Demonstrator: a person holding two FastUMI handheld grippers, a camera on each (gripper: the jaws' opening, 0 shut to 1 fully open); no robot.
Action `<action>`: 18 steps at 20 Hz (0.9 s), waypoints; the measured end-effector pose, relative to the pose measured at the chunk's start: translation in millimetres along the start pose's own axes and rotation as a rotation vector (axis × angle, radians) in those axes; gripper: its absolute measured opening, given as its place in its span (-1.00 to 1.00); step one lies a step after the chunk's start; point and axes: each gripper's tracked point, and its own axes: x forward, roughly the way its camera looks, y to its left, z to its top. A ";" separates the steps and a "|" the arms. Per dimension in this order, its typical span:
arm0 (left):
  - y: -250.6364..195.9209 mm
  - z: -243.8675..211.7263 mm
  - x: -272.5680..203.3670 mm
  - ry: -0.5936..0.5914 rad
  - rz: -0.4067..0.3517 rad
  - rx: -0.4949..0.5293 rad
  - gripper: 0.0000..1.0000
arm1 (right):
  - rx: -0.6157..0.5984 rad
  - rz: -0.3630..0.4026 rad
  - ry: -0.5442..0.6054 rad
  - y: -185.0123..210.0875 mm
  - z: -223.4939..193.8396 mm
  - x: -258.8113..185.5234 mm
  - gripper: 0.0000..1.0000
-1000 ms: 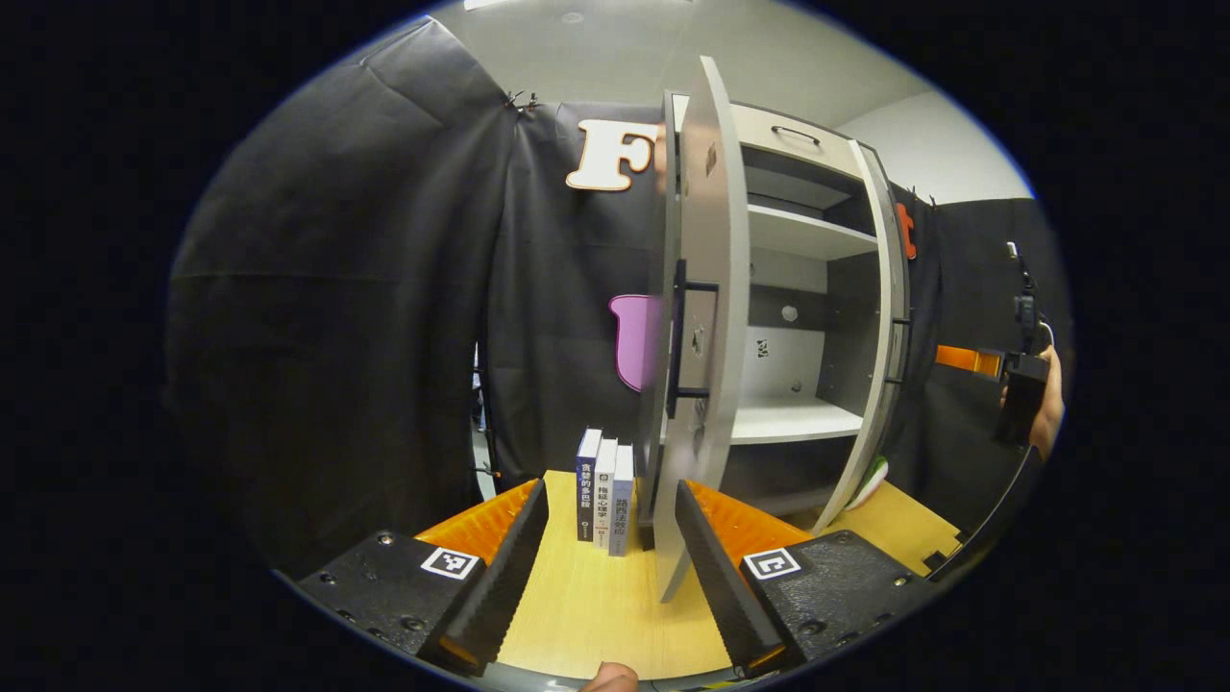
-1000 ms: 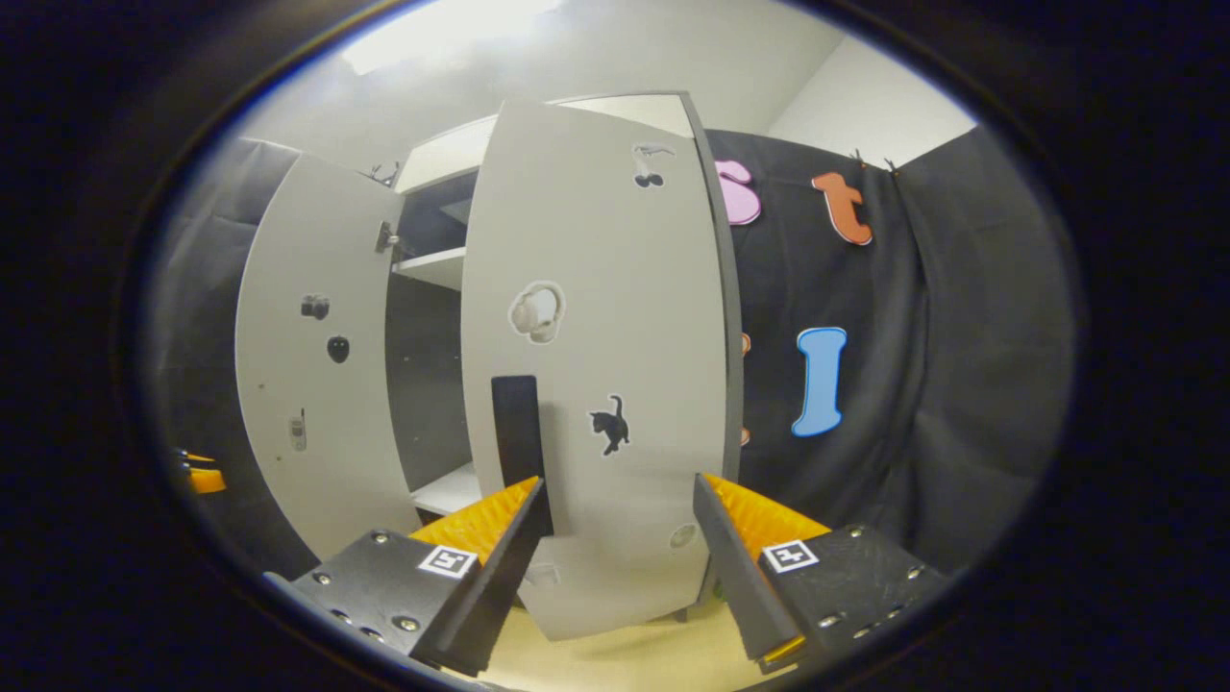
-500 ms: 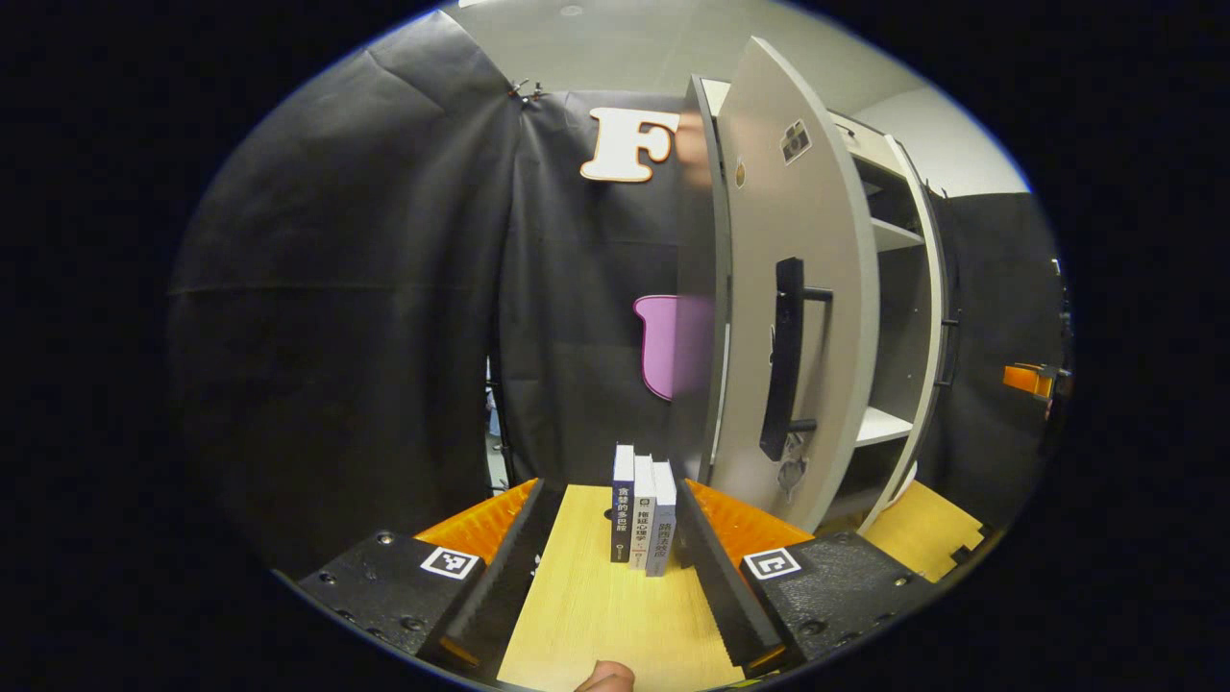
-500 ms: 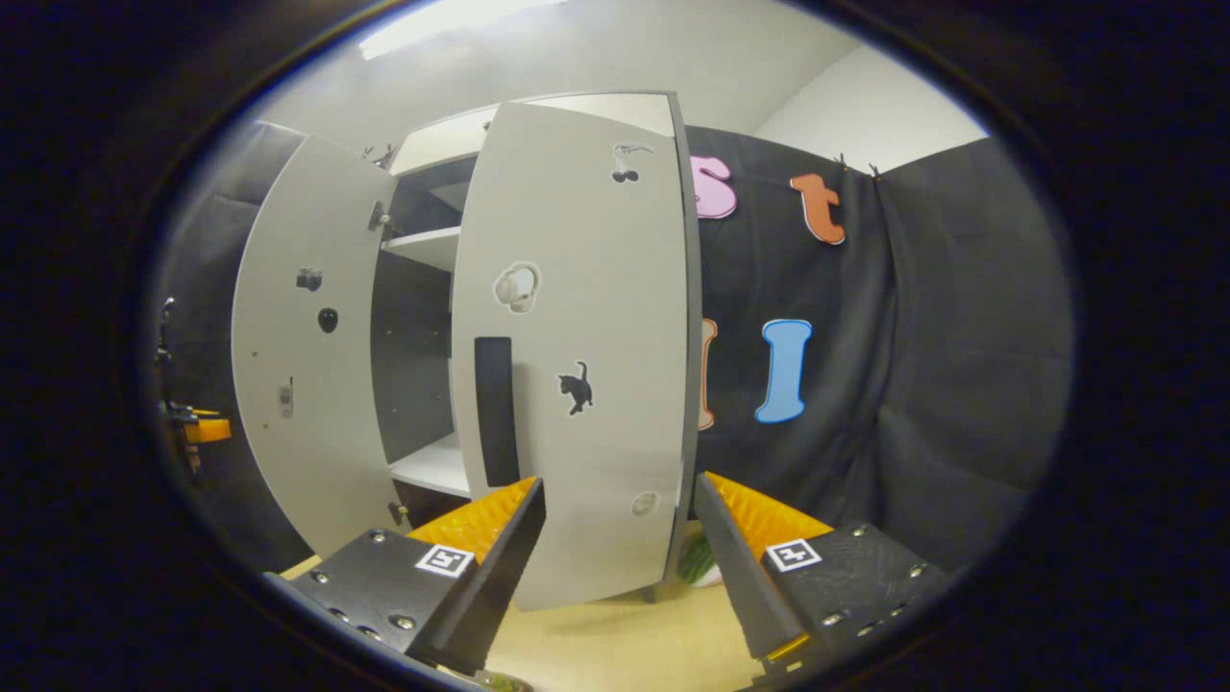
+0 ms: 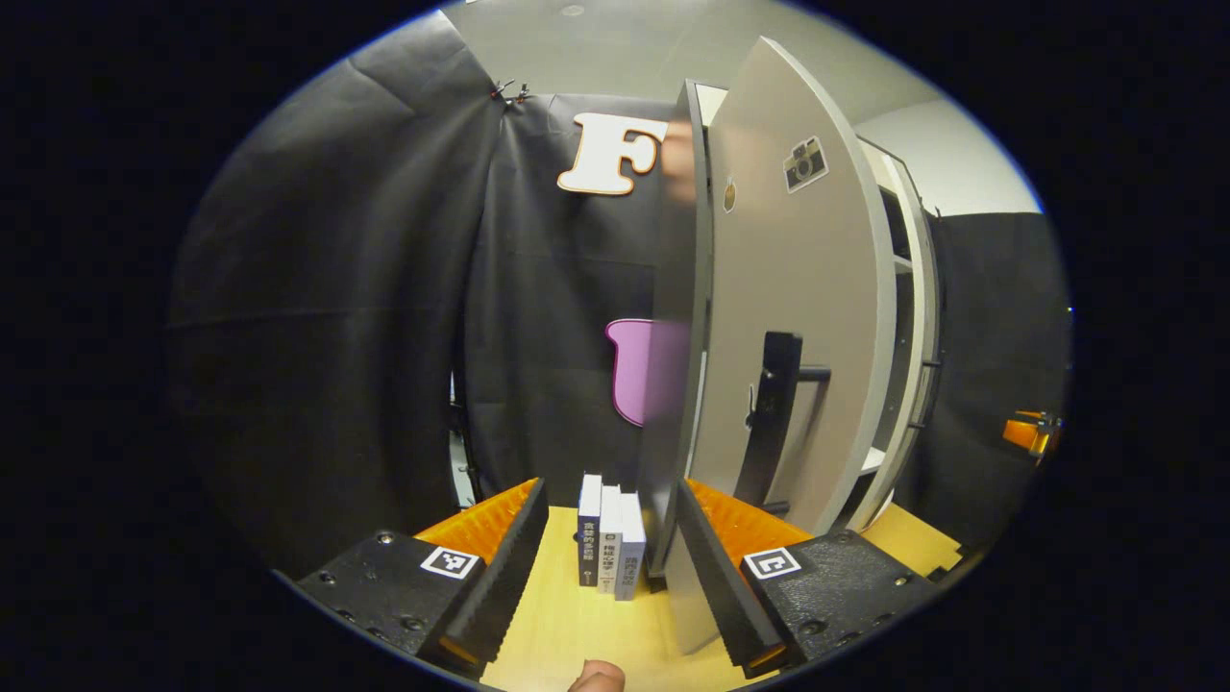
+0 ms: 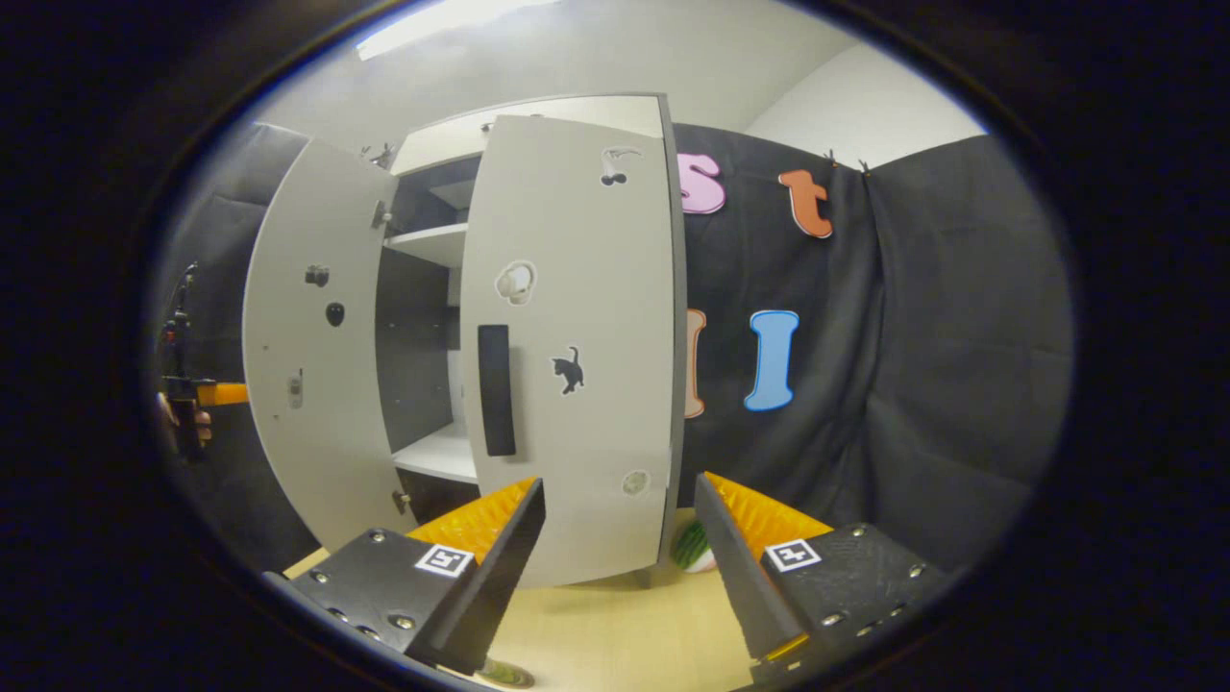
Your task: Grasp the bottle in the cabinet with the left hand and place it on the coaster, then close the right door with the right hand and the left door with the left hand.
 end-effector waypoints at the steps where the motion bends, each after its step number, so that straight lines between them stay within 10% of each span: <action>1: -3.0 5.4 0.6 -0.012 0.004 0.010 0.63 | 0.002 0.002 0.005 -0.2 0.4 -3.7 0.89; 18: -37.1 16.0 0.8 0.000 0.065 -0.014 0.65 | -0.039 -0.004 0.006 -40.6 -1.0 -13.0 0.90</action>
